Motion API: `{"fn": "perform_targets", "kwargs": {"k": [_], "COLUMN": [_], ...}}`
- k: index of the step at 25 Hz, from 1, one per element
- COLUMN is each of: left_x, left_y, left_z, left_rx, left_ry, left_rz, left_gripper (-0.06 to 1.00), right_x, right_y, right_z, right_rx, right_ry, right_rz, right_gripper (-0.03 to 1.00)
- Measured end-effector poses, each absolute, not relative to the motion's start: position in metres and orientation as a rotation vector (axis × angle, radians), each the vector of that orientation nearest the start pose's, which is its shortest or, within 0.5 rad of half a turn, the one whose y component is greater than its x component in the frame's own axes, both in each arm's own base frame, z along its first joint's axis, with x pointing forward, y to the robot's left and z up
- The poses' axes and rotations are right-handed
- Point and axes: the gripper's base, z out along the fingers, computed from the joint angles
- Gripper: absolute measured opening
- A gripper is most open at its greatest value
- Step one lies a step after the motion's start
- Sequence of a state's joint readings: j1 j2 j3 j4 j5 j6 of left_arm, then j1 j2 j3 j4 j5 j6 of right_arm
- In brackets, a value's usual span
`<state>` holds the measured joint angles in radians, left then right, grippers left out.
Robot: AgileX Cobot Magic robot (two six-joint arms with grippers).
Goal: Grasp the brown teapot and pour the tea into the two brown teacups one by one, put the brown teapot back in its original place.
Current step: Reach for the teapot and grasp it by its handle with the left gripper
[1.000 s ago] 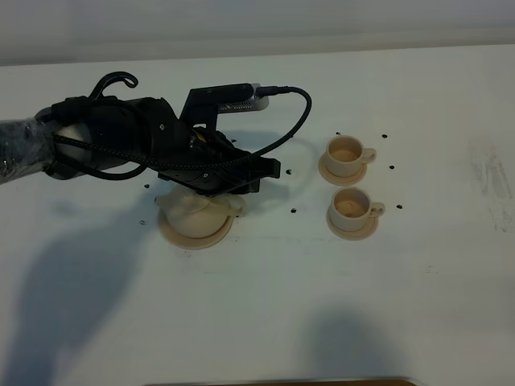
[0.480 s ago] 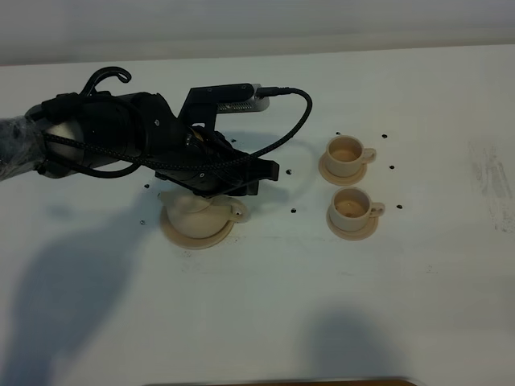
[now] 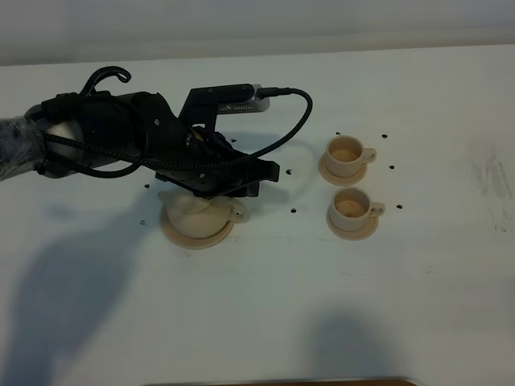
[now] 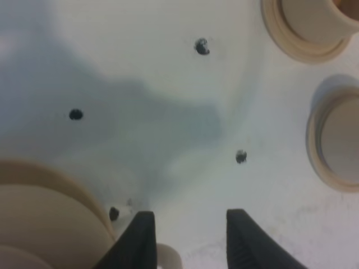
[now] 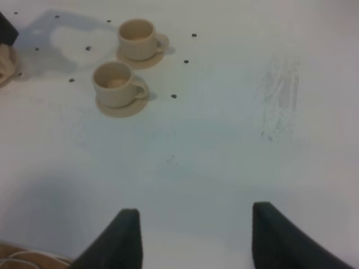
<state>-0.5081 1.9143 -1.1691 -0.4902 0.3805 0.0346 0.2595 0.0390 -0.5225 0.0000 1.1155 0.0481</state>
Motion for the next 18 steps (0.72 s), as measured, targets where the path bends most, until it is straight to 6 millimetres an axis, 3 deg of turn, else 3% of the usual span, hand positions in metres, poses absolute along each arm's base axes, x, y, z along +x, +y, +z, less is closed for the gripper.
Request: {"fn": "perform_targets", "kwargs": {"k": [11,18], "left_x": [0.3281,0.3296], "left_y": [-0.2054,-0.205], "left_z": [0.1625,0.1697], "left_rx": [0.223,0.234], "left_ry": [2.712,2.668], "left_rz": [-0.581,-0.579], "left_gripper": [0.29,0.29], "right_x": [-0.0036,-0.0037], "right_y": [-0.001,-0.001], "right_z": [0.2793,0.2793], "right_rx": [-0.224,-0.224], "right_ry": [2.109,2.109], "right_rz": [0.183,0.183], "right_gripper": [0.45,0.45]}}
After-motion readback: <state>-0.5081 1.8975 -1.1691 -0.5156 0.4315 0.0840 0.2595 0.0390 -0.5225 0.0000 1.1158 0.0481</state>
